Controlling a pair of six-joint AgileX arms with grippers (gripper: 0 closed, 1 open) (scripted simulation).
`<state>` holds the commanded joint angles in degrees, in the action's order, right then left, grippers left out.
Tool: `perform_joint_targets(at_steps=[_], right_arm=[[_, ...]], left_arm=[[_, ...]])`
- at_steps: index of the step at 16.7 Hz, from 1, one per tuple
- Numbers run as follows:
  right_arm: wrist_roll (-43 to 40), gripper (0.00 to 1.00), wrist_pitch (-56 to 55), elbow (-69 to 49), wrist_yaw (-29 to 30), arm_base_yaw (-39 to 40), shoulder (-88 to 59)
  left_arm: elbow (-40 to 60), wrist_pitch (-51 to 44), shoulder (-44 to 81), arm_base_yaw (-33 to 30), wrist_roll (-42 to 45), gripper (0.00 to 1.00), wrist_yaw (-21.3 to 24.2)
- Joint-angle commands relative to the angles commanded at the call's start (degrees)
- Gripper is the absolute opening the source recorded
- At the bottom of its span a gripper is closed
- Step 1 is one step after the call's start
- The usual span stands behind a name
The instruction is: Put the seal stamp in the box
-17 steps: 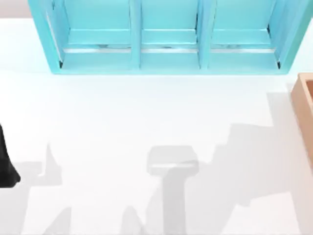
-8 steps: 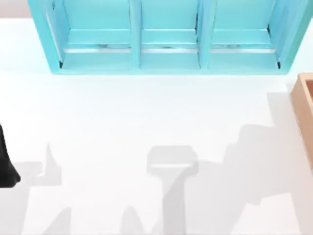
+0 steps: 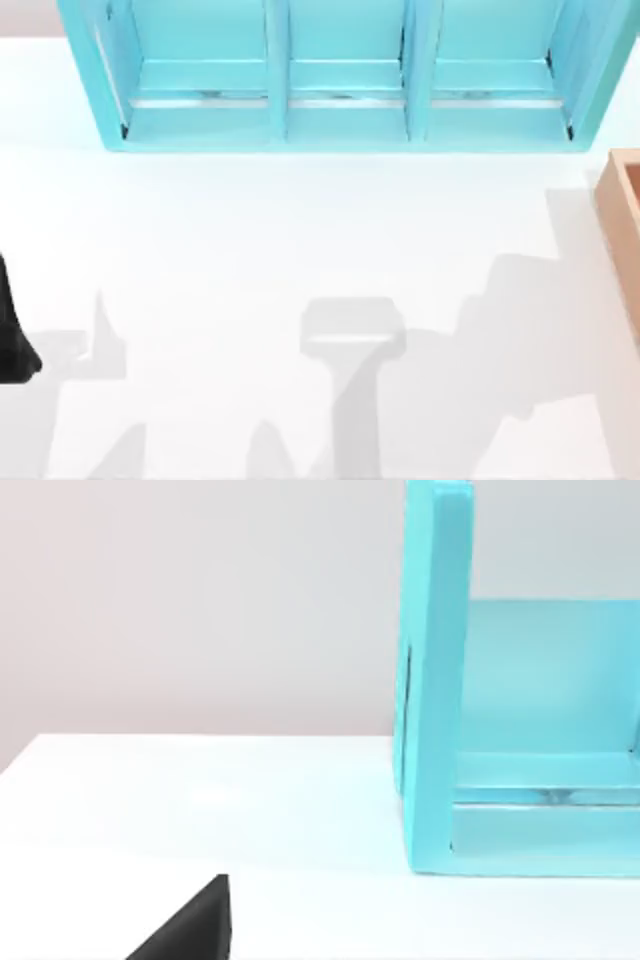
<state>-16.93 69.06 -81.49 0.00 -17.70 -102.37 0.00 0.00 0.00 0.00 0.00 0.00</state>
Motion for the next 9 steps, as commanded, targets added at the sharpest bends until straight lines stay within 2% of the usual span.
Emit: perform_joint_targets(at_steps=[3, 9], right_arm=[[0.0, 0.98, 0.0, 0.0, 0.0, 0.0, 0.0], [0.0, 1.00, 0.0, 0.0, 0.0, 0.0, 0.0]], left_arm=[[0.0, 0.0, 0.0, 0.0, 0.0, 1.00, 0.0], [0.0, 0.0, 0.0, 0.0, 0.0, 1.00, 0.0]])
